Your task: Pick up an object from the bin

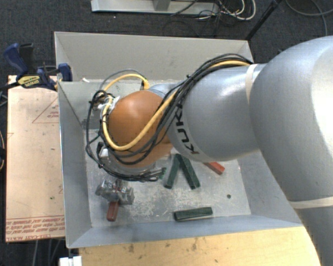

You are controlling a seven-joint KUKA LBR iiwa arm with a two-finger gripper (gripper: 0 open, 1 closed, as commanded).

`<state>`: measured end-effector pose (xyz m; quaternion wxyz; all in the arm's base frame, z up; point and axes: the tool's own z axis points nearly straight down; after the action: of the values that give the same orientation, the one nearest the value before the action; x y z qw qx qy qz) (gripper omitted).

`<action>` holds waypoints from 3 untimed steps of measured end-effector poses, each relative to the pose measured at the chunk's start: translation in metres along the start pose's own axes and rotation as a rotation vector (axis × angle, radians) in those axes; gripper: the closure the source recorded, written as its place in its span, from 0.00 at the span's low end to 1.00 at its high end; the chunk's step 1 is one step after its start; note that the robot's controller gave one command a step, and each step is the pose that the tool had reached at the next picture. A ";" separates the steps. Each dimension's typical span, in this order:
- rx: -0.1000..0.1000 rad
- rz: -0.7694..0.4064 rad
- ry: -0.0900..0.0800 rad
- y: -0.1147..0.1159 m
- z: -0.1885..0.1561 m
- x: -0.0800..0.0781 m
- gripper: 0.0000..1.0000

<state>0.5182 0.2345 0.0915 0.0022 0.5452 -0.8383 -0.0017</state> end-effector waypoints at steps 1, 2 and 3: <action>0.004 0.001 -0.003 -0.001 -0.015 -0.001 1.00; 0.005 0.001 -0.005 -0.001 -0.027 -0.001 1.00; 0.004 0.001 -0.004 -0.001 -0.037 -0.001 1.00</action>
Offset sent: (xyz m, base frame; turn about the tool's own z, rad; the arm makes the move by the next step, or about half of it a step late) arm -0.0001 0.0001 0.0031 0.0000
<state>0.5197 0.2355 0.1284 -0.0004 0.5446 -0.8387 -0.0011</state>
